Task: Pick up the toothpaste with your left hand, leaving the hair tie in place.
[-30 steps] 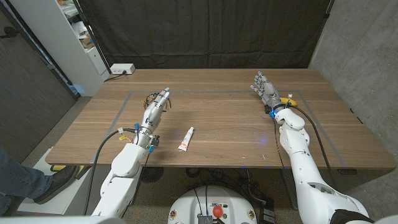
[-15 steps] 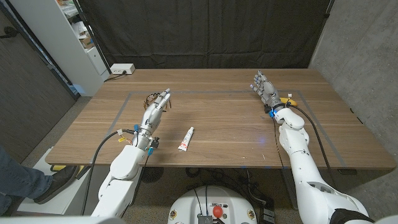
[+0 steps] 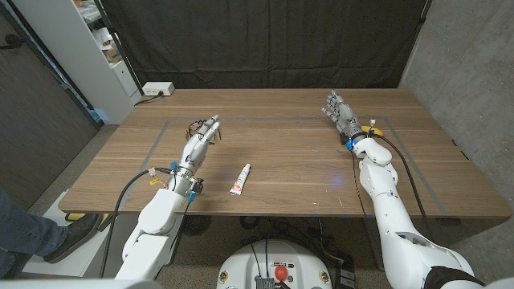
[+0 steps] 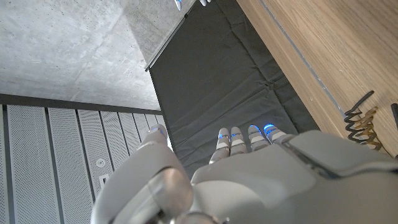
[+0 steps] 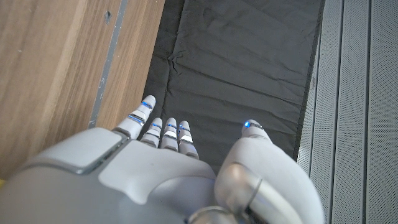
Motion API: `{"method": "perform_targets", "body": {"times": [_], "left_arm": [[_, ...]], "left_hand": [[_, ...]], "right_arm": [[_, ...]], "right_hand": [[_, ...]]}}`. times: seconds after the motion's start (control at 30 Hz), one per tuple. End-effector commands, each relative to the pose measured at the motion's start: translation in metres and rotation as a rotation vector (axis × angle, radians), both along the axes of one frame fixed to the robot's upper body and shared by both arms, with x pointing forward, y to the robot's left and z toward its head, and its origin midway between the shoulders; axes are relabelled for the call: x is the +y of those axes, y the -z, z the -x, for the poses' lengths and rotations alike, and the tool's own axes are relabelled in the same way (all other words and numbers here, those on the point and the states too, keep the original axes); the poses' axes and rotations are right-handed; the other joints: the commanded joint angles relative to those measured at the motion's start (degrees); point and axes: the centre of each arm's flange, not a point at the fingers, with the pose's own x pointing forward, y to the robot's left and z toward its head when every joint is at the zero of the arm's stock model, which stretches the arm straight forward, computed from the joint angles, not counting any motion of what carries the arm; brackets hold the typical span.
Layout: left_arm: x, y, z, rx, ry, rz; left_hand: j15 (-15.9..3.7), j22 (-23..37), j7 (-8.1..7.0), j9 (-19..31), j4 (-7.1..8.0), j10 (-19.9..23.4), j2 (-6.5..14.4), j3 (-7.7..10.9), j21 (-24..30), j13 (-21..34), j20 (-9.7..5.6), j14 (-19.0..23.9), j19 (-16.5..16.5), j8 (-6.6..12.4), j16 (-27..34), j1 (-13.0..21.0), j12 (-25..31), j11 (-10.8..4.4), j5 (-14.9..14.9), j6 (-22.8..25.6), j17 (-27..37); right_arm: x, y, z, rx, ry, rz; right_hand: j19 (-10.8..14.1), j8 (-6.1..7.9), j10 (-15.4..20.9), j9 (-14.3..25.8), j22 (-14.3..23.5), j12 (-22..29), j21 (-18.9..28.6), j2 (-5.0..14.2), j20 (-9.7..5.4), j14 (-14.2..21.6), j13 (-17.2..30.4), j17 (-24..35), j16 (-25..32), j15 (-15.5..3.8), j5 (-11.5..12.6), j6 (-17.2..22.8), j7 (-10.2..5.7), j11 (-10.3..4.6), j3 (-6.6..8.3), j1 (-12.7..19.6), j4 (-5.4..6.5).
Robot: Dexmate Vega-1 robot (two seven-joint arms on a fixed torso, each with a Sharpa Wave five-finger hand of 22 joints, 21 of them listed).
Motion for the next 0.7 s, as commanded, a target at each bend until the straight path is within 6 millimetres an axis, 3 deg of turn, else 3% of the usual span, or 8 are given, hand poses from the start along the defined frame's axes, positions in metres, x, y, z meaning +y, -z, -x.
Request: {"method": "perform_targets", "body": {"times": [0.03,0.7], "left_arm": [[-0.001,0.004,0.01,-0.003,-0.037,-0.036],[-0.009,0.009,0.032,-0.007,-0.173,-0.108]], "left_hand": [[-0.05,0.3,0.04,0.3,-0.78,0.2,0.2,0.26,0.2,0.1,0.44,0.5,-2.5,0.03,0.3,1.3,0.2,0.0,-0.2,0.4,0.2],[0.34,0.2,0.02,0.3,-3.58,1.0,1.1,1.88,0.2,0.2,1.37,1.2,-2.4,0.06,0.3,5.2,0.2,-0.21,-0.1,0.4,0.2]], "right_arm": [[0.0,-0.002,-0.002,-0.005,-0.001,-0.002],[-0.002,0.006,-0.003,0.009,-0.008,-0.006]], "right_hand": [[0.4,0.29,0.3,0.2,0.2,0.5,-0.3,0.49,0.21,0.3,0.3,0.0,0.2,0.34,0.1,0.5,0.04,0.17,0.16,0.2,-0.31],[0.5,0.29,0.4,0.2,0.2,0.5,-0.6,0.55,0.28,0.4,0.3,0.0,0.3,0.4,0.1,0.6,-0.07,0.24,0.06,0.1,-0.41]]}}
